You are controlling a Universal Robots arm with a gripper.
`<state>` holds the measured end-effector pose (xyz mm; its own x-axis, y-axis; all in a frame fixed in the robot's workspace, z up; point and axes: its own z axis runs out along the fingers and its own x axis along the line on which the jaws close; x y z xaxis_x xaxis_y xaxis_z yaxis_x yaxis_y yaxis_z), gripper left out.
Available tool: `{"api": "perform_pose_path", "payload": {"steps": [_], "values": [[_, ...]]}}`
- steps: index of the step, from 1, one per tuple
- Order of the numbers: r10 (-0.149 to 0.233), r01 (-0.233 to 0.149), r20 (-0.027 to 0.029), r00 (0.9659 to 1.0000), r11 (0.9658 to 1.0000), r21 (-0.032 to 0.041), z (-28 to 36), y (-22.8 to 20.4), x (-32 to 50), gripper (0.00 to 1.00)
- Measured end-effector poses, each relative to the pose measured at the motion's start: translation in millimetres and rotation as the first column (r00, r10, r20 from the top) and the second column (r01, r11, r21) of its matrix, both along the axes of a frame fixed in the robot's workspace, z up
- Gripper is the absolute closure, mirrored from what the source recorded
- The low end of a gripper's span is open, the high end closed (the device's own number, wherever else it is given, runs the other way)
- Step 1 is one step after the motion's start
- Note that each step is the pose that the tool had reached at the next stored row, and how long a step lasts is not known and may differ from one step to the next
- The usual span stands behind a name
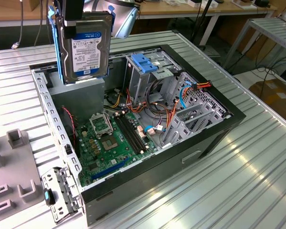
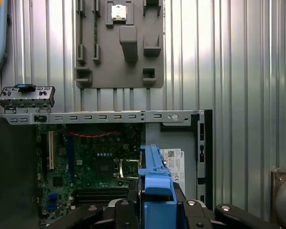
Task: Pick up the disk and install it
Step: 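Insert the disk into the insertion slot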
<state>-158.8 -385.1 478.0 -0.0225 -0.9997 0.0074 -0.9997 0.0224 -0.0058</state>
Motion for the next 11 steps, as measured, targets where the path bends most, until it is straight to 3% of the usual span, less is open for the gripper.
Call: {"api": "perform_pose_path", "payload": {"steps": [6, 11], "values": [[0.0, 0.0, 0.0, 1.0, 1.0, 0.0, 0.0, -0.3, 0.0, 0.63], [0.0, 0.0, 0.0, 1.0, 1.0, 0.0, 0.0, -3.4, 0.0, 0.63]]}}
